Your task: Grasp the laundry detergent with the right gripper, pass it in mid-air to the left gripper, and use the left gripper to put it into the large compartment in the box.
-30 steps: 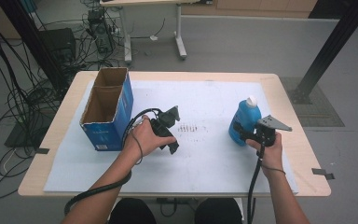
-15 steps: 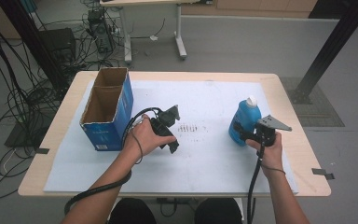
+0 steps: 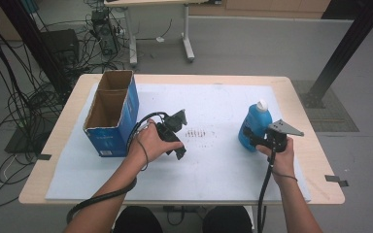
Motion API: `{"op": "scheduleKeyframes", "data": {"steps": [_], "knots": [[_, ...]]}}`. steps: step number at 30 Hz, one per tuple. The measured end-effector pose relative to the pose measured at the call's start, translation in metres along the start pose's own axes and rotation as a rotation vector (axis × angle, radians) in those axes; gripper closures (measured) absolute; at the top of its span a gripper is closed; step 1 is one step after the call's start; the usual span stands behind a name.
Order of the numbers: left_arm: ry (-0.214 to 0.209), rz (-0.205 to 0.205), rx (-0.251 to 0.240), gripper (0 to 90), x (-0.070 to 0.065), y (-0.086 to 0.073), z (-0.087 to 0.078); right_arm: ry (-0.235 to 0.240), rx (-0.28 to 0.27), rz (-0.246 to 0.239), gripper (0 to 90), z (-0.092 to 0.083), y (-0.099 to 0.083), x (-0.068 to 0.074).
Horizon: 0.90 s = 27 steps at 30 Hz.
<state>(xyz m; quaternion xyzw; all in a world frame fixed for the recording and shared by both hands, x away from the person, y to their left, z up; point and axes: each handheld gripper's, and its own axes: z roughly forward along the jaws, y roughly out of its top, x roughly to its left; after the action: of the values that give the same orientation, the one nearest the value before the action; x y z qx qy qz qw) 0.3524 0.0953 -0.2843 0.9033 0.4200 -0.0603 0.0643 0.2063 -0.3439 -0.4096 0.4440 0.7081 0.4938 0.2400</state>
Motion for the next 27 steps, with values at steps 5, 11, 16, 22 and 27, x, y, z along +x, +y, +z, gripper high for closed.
{"op": "scheduleKeyframes", "data": {"steps": [5, 11, 16, 22, 27], "knots": [[-0.004, 0.003, 0.0, 7.8, 0.0, 0.0007, -0.0002, -0.001, 0.001, -0.001, 41.2, 0.0, 0.0002, 0.0003], [-0.005, 0.003, -0.003, 7.8, 0.0, 0.0006, -0.002, -0.004, -0.001, -0.002, 41.3, -0.0001, -0.0001, 0.0011], [-0.001, 0.002, -0.004, 7.7, -0.0003, -0.0002, -0.0019, -0.005, -0.001, -0.003, 41.4, -0.0001, -0.0001, 0.0012], [-0.003, 0.003, -0.004, 7.6, -0.0002, -0.0009, -0.0014, -0.005, -0.002, -0.003, 41.3, -0.0001, -0.0005, 0.0012], [-0.002, 0.006, -0.004, 7.6, -0.0011, -0.0008, -0.0012, -0.004, -0.004, 0.001, 41.4, -0.0001, -0.001, 0.0011]]}}
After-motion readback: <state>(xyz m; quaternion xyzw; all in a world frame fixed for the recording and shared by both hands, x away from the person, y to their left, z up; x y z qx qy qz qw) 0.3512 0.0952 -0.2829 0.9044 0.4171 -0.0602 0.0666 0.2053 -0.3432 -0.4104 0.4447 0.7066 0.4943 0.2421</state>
